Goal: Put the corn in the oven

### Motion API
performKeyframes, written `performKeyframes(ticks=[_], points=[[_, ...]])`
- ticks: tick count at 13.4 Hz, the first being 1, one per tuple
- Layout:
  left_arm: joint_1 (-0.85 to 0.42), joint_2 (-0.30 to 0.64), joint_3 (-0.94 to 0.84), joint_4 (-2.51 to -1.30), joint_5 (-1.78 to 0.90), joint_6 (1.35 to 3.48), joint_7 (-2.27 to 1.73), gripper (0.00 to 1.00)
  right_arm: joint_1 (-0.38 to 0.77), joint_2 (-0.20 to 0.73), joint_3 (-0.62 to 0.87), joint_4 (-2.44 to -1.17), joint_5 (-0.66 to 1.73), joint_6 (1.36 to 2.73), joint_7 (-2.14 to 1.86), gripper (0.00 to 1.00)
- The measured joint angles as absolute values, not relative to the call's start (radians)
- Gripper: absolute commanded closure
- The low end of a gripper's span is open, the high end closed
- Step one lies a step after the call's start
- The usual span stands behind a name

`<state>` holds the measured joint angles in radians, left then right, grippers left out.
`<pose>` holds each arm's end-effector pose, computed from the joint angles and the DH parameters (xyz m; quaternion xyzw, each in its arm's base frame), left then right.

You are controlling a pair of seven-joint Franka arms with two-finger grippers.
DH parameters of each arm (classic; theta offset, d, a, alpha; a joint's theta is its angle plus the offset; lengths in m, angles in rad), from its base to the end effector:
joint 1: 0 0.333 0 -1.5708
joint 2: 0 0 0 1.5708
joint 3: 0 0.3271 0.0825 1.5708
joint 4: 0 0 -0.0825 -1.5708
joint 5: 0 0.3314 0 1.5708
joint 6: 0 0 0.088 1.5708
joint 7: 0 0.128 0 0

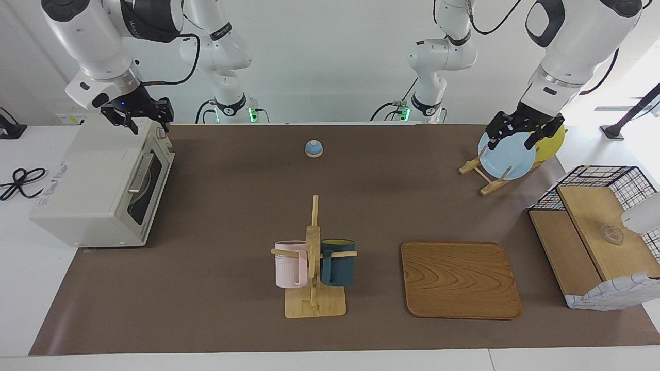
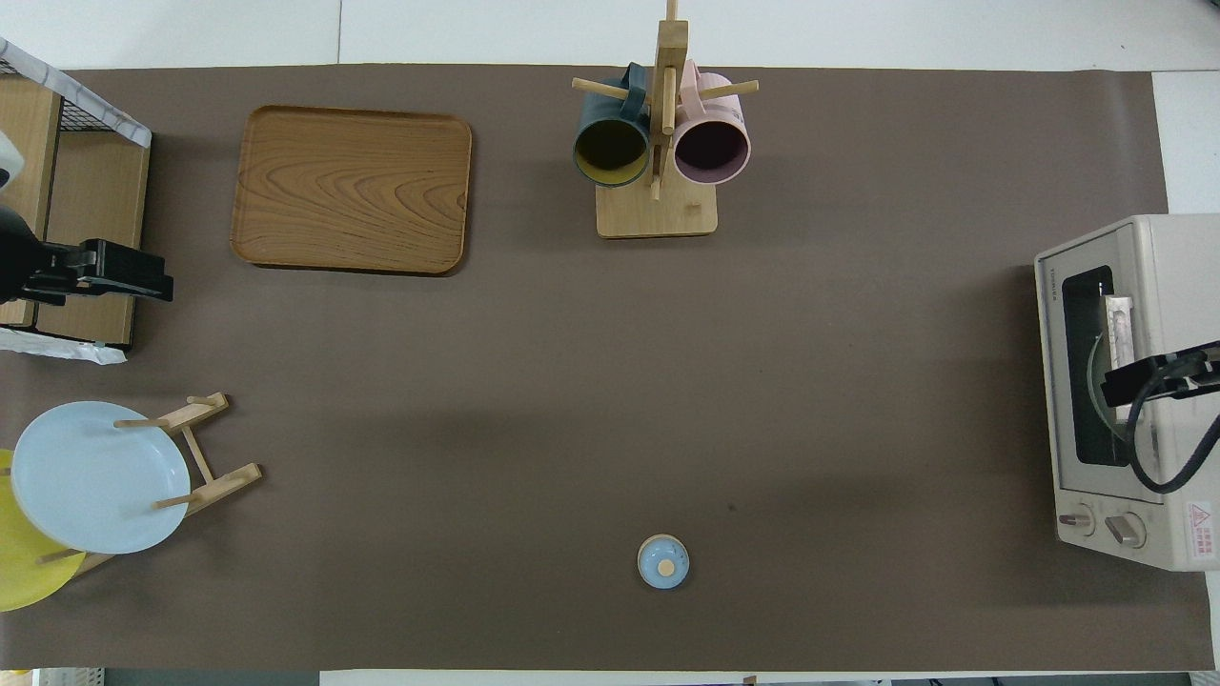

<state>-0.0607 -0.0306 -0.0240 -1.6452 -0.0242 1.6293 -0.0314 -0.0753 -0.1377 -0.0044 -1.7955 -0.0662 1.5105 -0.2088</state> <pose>0.4950 -0.0452 0.6037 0.9996 -0.0260 0.0067 0.0121 0.4403 -0.0441 0.5825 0.9946 0.0648 -0.0775 0.0219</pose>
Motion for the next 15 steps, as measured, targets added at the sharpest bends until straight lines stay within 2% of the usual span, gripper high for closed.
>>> performKeyframes(ticks=[7,15], points=[[-0.061,-0.031,-0.024,-1.645,-0.024,1.629,-0.031,0.0,-0.061,-0.028,0.022,-1.636,-0.035,1.493,-0.144,0.0],[-0.061,-0.031,-0.024,-1.645,-0.024,1.629,-0.031,0.0,-0.036,-0.016,0.014,-1.626,-0.024,1.484,-0.058,0.0]])
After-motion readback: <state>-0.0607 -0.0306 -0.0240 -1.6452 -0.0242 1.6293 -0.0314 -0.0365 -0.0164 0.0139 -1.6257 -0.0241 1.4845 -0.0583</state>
